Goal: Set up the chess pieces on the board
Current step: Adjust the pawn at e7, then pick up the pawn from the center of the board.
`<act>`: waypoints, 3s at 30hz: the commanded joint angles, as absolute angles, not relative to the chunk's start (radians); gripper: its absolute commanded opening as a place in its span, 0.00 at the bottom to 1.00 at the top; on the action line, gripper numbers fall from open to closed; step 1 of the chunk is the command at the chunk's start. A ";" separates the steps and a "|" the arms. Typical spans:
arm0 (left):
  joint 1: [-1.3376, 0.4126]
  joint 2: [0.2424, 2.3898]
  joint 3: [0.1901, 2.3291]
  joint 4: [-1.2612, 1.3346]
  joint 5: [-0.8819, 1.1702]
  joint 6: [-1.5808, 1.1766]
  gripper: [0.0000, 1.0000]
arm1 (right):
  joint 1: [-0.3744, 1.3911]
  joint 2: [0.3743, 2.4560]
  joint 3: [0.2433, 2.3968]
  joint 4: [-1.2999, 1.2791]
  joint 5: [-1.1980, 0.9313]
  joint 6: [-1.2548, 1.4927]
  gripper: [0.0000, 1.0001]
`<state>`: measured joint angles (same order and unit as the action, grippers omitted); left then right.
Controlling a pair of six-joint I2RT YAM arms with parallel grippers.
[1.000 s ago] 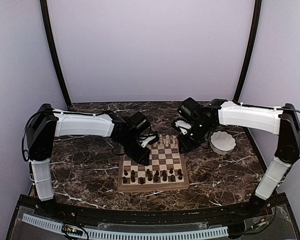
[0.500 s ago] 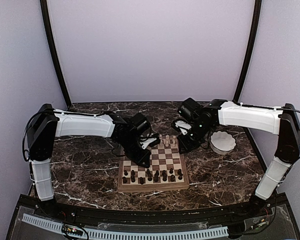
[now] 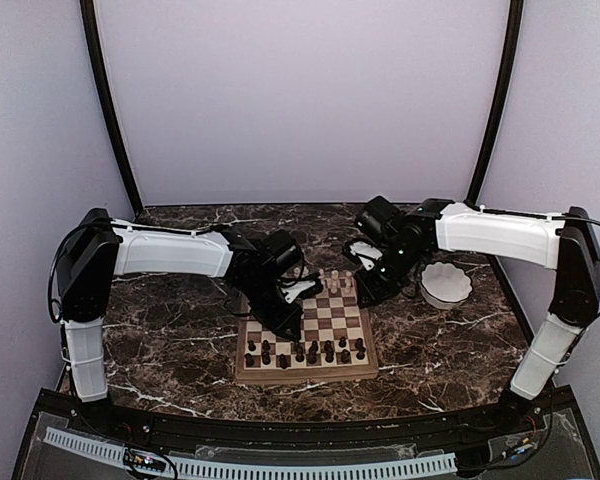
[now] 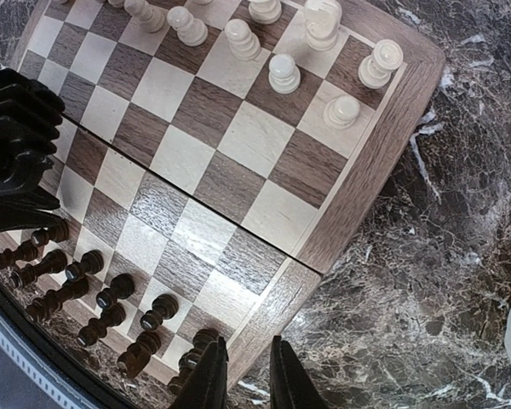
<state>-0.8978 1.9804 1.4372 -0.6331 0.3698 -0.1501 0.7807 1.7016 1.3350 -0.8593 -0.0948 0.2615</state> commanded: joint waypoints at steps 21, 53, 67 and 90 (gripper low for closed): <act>-0.834 1.401 1.134 -0.649 -0.049 -0.334 0.34 | 0.789 1.697 1.413 -0.836 -0.085 0.182 0.21; -0.428 1.087 0.843 -0.790 0.126 -0.611 0.49 | 1.223 2.499 2.478 -0.987 -0.178 0.275 0.31; -0.425 1.100 0.859 -0.808 0.066 -0.671 0.47 | 1.248 2.561 2.473 -1.046 -0.178 0.211 0.32; -0.425 1.088 0.874 -0.834 0.045 -0.655 0.47 | 1.255 2.653 2.496 -1.031 -0.165 0.285 0.36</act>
